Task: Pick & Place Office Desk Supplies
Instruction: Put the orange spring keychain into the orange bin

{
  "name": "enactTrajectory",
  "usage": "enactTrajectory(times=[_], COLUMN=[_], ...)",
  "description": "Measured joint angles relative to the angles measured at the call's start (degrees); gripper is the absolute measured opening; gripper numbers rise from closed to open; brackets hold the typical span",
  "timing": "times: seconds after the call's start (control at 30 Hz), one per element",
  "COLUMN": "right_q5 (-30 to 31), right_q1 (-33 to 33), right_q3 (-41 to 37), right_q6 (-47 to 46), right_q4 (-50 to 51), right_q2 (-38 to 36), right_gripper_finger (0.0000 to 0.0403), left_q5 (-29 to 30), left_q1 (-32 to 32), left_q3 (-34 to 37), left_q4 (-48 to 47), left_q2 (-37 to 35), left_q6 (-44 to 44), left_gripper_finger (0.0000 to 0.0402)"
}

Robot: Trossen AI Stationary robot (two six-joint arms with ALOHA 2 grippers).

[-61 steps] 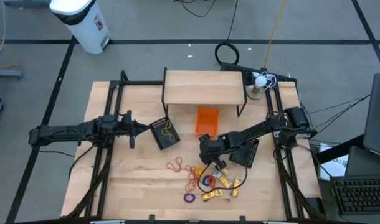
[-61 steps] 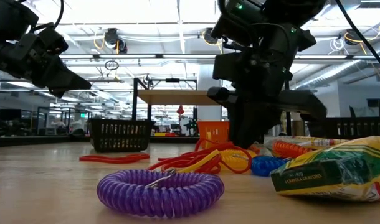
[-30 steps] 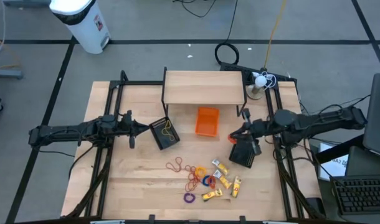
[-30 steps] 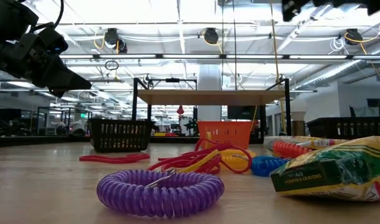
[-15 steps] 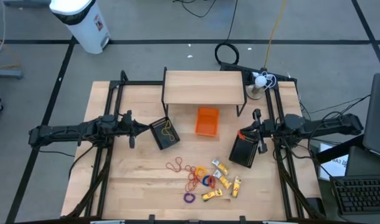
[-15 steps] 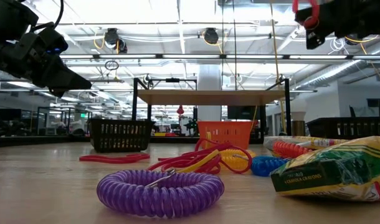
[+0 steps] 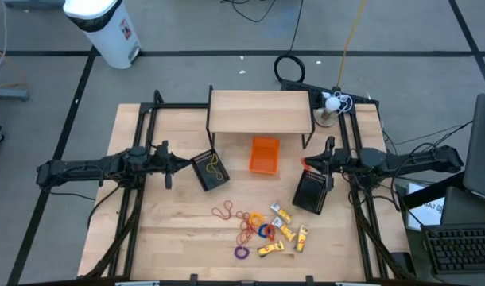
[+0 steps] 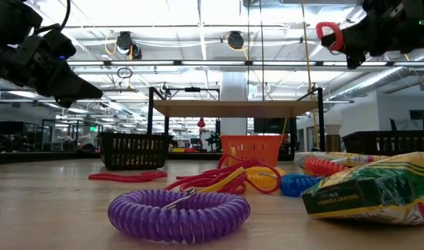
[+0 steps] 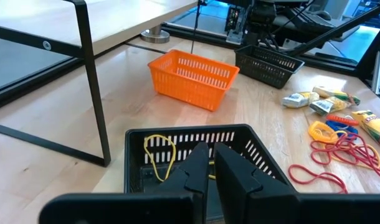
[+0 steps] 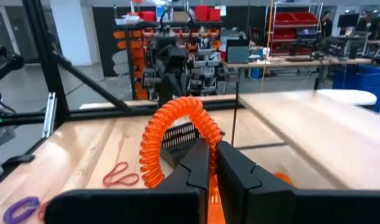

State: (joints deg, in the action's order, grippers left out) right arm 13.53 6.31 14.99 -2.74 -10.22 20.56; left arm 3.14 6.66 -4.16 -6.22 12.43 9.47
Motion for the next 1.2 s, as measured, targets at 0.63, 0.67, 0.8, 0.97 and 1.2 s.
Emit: enactTrajectory(times=[0.63,0.67,0.8,0.97,1.2], right_q5=[-0.1,-0.1,-0.5,-3.1,-3.0], right_q1=[-2.2,-3.1,-6.8,-10.2,-13.9], right_q3=[14.1,16.0,22.7,27.3,29.8], right_q6=[3.5,3.5,4.0,5.2,6.0], right_q4=[1.0,2.5,5.0,4.8,3.3], right_q2=[24.1,27.0,38.7,51.7,63.6], right_gripper_finger=[0.0004,0.0004,0.0004,0.0004,0.0004], left_q5=[0.4,0.4,0.4,0.4,0.4], left_q1=[0.0,0.0,0.0,0.0,0.0], left_q3=[0.0,0.0,0.0,0.0,0.0], left_q4=[0.6,0.6,0.6,0.5,0.4], left_q2=[0.0,0.0,0.0,0.0,0.0], left_q6=[-0.2,-0.2,-0.2,-0.1,-0.4], left_gripper_finger=[0.0026,0.0026,0.0026,0.0026,0.0026])
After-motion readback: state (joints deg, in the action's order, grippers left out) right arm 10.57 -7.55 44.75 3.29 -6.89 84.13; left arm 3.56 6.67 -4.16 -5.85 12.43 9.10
